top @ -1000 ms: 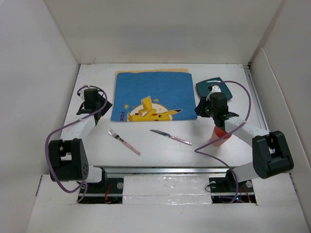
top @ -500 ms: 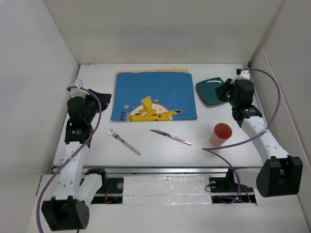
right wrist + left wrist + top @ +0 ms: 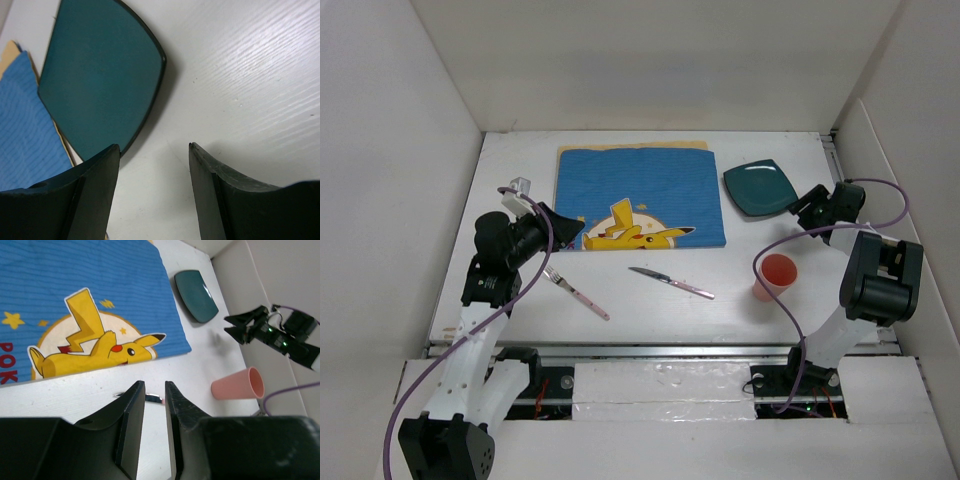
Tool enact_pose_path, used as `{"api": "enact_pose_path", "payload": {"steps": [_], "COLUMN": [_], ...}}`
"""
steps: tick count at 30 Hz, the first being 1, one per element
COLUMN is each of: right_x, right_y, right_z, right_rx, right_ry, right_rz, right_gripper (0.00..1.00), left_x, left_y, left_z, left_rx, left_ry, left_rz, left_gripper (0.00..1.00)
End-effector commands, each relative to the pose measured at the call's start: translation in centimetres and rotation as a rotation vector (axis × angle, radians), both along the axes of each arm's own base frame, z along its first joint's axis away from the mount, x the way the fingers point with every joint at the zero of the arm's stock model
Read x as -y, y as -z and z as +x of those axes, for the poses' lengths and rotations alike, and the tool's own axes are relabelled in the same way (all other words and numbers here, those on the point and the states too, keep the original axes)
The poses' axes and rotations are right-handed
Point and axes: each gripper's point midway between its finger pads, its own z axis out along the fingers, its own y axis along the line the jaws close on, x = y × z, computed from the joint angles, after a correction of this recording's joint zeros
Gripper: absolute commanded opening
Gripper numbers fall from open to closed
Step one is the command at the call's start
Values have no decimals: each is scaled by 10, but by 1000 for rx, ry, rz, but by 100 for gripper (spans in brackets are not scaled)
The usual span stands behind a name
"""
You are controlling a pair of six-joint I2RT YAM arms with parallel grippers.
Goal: Set the dinner table for one person
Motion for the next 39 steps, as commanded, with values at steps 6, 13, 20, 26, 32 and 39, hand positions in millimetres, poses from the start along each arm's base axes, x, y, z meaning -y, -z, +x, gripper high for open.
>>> {"api": "enact_pose_path", "payload": {"steps": [6, 13, 20, 26, 32, 39], "right_x": [0, -9, -25, -17, -23, -48], "right_y": [4, 20, 51, 23, -66, -146], "right_z": [54, 80, 88, 86, 88, 75], "right_rx": [92, 89, 94, 229, 438, 524], "right_ry": [-7, -4, 27, 38, -59, -169], "right_rz": [162, 259, 398, 397, 446, 437], "right_gripper": [63, 61, 26, 0, 0, 0], "left_x": [15, 13, 5, 4, 2, 1], "left_y": [-4, 0, 2, 3, 3, 3], "left_z": [-7, -2, 3, 6, 7, 6], "left_rx": [24, 3, -6, -11, -7, -7], "left_ry": [112, 94, 46, 41, 34, 26], "left_rz": [-5, 5, 31, 27, 25, 23], "left_gripper": [26, 26, 25, 25, 25, 25]}}
